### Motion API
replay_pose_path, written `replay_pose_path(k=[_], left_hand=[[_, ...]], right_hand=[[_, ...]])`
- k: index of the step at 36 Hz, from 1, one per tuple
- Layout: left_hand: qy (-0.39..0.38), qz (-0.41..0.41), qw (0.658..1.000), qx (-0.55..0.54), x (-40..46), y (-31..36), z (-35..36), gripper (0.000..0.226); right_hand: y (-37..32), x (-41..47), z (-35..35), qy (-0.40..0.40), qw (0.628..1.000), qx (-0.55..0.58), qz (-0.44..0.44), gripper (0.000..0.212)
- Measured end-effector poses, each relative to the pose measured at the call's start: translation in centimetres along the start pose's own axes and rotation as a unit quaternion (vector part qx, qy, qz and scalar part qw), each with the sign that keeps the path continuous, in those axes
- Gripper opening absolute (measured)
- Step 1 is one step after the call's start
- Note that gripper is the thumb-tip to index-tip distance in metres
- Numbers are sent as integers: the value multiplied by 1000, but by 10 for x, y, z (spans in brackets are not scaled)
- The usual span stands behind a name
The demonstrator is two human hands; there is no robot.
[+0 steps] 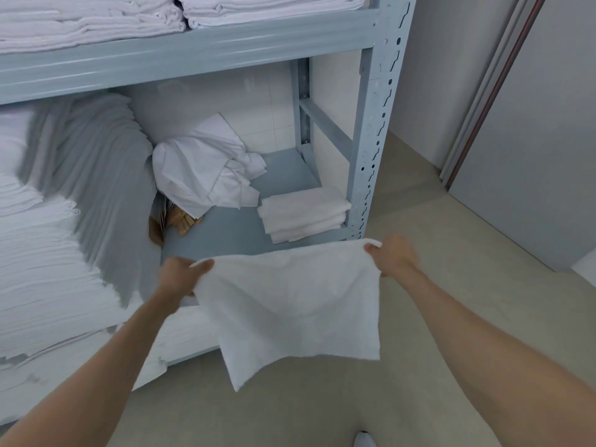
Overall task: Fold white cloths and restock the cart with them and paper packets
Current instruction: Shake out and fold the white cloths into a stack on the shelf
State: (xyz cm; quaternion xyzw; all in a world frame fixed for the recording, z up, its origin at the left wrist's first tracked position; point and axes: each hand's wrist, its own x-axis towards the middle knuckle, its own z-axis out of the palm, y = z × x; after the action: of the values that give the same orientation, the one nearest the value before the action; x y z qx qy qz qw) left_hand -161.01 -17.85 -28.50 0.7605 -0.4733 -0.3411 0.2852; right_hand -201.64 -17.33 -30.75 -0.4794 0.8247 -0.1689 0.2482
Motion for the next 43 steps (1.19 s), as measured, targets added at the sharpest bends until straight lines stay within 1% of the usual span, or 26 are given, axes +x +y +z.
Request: replay_pose_path(k=[3,5,7,11,13,16,18,21,27,30,33,34,35,37,40,43], left_hand=[[-41,10,999,-16,-10,13,22,23],[-74,25,997,-20,-18,27,38,22],[-101,38,994,-29,-27,42,51,23],[-134,69,987,-55,-41,72,69,28],[-151,90,983,-54,-48,83,76,28],[-169,126,977,-21,-56,94,83,30],[-172,145,974,2,-59,98,84,30],[-179,164,969,43,-61,102,83,27],[-206,218,943,148,-65,108,82,28],[-224,234,931,170,-65,107,85,27],[-247,253,912,207,-64,105,89,18],[-254,260,908,211,-64,104,91,20],[-252,267,905,215,-63,103,93,26],[-222,286,902,236,-61,103,97,36],[-164,316,897,263,-59,105,101,22],[-140,335,895,259,-56,105,104,16]], right_hand=[[-21,-12,9,-49,998,36,-26,34],[-34,-20,16,-87,994,53,-48,33],[-47,-29,21,-124,987,77,-62,31],[-73,-46,29,-186,965,160,-89,25],[-85,-55,32,-201,959,166,-114,30],[-98,-63,32,-220,949,184,-131,32],[-102,-65,29,-231,943,206,-124,30],[-104,-65,26,-269,924,252,-105,32],[-108,-65,21,-332,902,261,-90,35],[-108,-65,19,-342,899,261,-75,32],[-109,-65,18,-339,899,270,-69,33],[-110,-65,17,-336,899,272,-66,30],[-111,-66,17,-332,902,269,-65,27],[-113,-66,19,-323,909,256,-69,21],[-116,-64,24,-315,913,250,-72,19],[-115,-62,26,-297,923,234,-73,22]])
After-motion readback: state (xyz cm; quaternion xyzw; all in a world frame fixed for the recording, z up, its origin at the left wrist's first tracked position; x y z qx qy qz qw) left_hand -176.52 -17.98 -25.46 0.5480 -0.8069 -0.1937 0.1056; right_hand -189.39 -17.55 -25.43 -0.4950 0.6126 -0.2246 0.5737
